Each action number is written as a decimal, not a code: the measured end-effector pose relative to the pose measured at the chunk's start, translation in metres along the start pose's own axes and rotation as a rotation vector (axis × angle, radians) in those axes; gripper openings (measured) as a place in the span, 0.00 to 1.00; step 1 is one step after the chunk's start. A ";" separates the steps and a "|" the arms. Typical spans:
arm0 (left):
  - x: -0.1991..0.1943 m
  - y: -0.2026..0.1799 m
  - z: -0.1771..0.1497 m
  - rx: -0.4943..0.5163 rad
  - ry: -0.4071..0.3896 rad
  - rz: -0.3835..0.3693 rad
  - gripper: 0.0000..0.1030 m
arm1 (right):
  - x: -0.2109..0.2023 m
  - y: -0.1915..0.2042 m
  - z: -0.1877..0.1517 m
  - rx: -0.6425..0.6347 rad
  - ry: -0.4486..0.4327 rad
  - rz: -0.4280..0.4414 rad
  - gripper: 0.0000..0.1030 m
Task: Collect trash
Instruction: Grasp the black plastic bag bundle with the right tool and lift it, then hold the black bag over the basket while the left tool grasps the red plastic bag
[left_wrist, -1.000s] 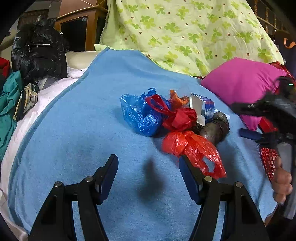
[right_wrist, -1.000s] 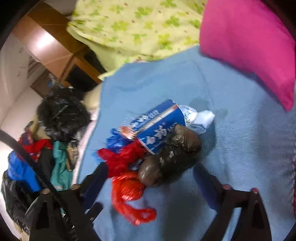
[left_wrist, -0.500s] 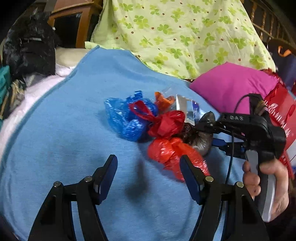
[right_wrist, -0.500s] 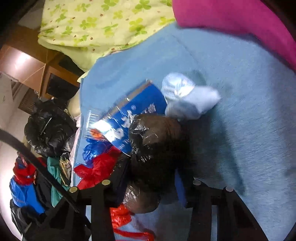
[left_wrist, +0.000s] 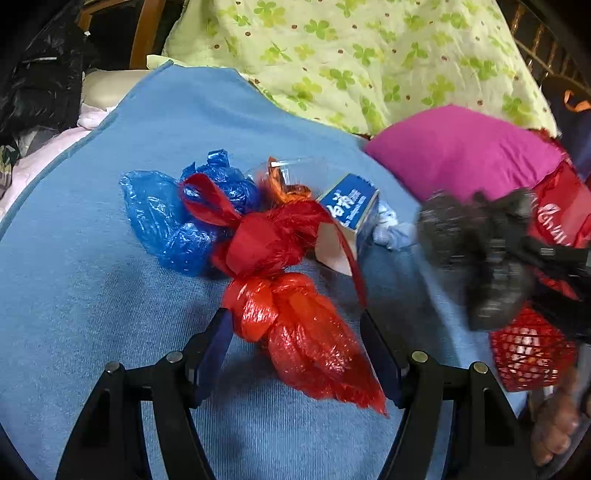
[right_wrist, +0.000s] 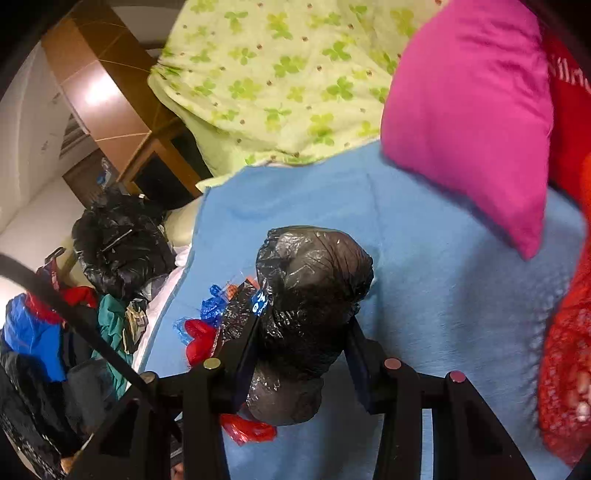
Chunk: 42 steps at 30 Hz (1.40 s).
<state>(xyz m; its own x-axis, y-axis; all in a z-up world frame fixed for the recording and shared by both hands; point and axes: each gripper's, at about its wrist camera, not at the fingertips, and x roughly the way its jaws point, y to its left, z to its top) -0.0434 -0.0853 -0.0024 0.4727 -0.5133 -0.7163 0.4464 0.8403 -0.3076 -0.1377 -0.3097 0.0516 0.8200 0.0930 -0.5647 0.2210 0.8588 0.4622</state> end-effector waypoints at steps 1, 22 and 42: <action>0.003 -0.001 0.000 -0.002 0.002 0.008 0.69 | -0.006 -0.001 0.000 -0.008 -0.012 0.003 0.46; -0.051 -0.011 -0.036 0.054 -0.050 -0.070 0.30 | -0.107 0.000 -0.001 -0.078 -0.313 0.084 0.46; -0.121 -0.107 -0.017 0.323 -0.163 -0.108 0.30 | -0.199 -0.077 0.004 0.078 -0.536 0.032 0.46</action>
<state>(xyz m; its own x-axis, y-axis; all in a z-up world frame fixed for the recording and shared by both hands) -0.1609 -0.1103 0.1066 0.5127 -0.6391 -0.5733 0.7049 0.6946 -0.1439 -0.3154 -0.3968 0.1310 0.9768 -0.1689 -0.1315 0.2133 0.8180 0.5342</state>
